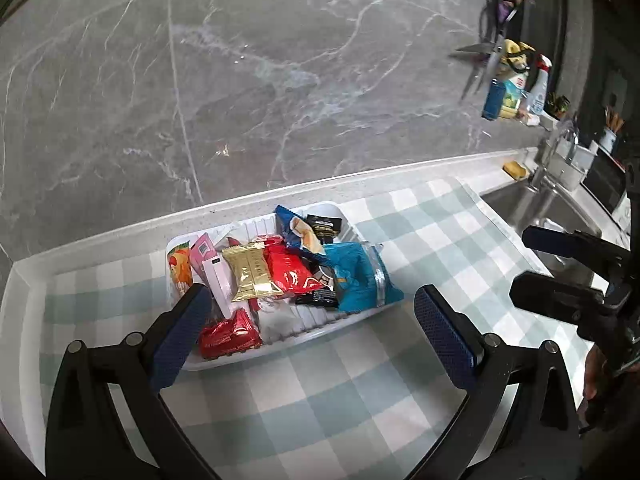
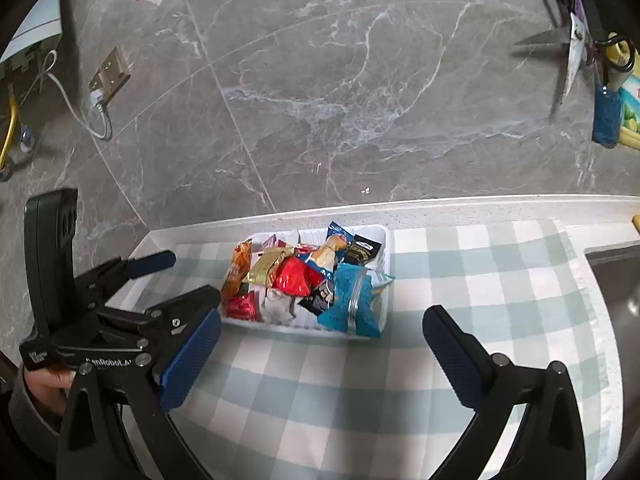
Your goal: Organize snacks
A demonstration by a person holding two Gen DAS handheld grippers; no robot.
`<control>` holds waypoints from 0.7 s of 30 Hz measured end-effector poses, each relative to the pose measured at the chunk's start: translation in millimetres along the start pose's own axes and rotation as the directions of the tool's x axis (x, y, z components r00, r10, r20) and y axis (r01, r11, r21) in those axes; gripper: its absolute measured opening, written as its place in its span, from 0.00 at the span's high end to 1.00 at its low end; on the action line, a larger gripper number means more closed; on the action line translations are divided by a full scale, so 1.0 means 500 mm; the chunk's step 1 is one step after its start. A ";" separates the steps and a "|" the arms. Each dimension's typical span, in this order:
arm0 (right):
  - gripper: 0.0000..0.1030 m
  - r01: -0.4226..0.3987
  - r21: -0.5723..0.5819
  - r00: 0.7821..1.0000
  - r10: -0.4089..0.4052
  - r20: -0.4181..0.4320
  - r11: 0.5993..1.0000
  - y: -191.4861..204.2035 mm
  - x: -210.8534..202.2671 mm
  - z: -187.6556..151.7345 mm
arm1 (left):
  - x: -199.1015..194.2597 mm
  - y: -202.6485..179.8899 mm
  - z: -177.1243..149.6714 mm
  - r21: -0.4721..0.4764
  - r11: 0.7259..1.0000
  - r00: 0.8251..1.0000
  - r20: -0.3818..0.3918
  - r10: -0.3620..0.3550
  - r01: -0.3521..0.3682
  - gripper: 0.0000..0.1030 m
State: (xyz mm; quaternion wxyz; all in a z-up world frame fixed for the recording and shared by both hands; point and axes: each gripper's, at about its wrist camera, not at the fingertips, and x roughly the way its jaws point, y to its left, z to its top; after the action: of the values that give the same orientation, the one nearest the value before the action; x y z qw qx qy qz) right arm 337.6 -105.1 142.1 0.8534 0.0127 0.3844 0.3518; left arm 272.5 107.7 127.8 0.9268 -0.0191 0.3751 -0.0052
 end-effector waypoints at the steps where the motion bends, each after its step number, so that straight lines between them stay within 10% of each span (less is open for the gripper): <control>1: 0.00 0.010 -0.005 1.000 -0.010 0.002 1.000 0.003 -0.007 -0.005 | -0.006 -0.005 -0.002 0.005 1.000 1.000 0.000 0.002 -0.002 0.00; 21: 0.00 0.042 0.008 0.999 -0.042 -0.003 0.999 0.018 -0.041 -0.043 | -0.043 -0.025 -0.021 0.069 0.997 1.000 0.013 0.017 -0.018 0.00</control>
State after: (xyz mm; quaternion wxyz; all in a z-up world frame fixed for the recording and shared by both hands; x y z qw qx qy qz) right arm 308.6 -116.3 142.9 0.8599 0.0078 0.3875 0.3324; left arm 249.8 95.4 135.5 0.9292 0.0164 0.3690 -0.0097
